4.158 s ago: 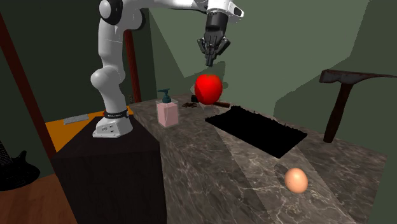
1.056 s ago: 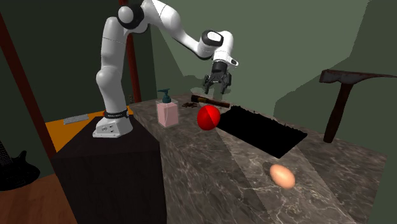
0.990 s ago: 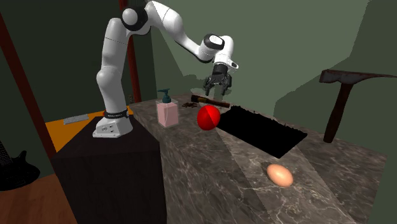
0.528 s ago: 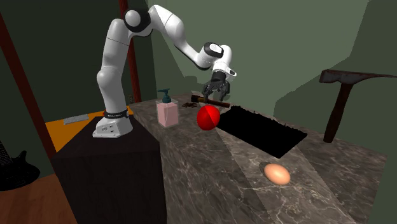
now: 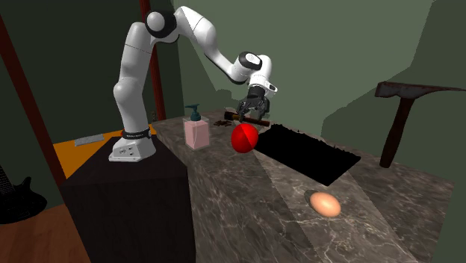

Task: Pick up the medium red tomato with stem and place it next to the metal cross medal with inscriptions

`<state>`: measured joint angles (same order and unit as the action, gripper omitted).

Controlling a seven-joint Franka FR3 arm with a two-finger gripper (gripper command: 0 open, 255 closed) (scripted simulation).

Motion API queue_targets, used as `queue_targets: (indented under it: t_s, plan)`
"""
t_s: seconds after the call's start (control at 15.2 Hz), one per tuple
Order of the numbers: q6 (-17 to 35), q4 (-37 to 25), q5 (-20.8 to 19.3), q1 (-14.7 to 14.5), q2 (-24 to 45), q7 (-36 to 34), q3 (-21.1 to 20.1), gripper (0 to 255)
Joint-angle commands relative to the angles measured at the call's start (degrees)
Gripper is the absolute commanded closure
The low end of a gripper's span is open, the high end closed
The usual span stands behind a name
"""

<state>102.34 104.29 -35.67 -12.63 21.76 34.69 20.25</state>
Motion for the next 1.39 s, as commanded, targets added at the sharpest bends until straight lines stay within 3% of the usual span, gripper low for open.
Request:
queue_targets:
  t_s: [0.0, 0.07, 0.66, 1.32]
  plan:
    - [0.0, 0.0, 0.0, 0.0, 0.0, 0.0, 0.0, 0]
    - [0.0, 0.0, 0.0, 0.0, 0.0, 0.0, 0.0, 255]
    - [0.0, 0.0, 0.0, 0.0, 0.0, 0.0, 0.0, 255]
    - [-5.3, -2.8, -0.3, -0.7, -3.4, 3.2, 0.3, 255]
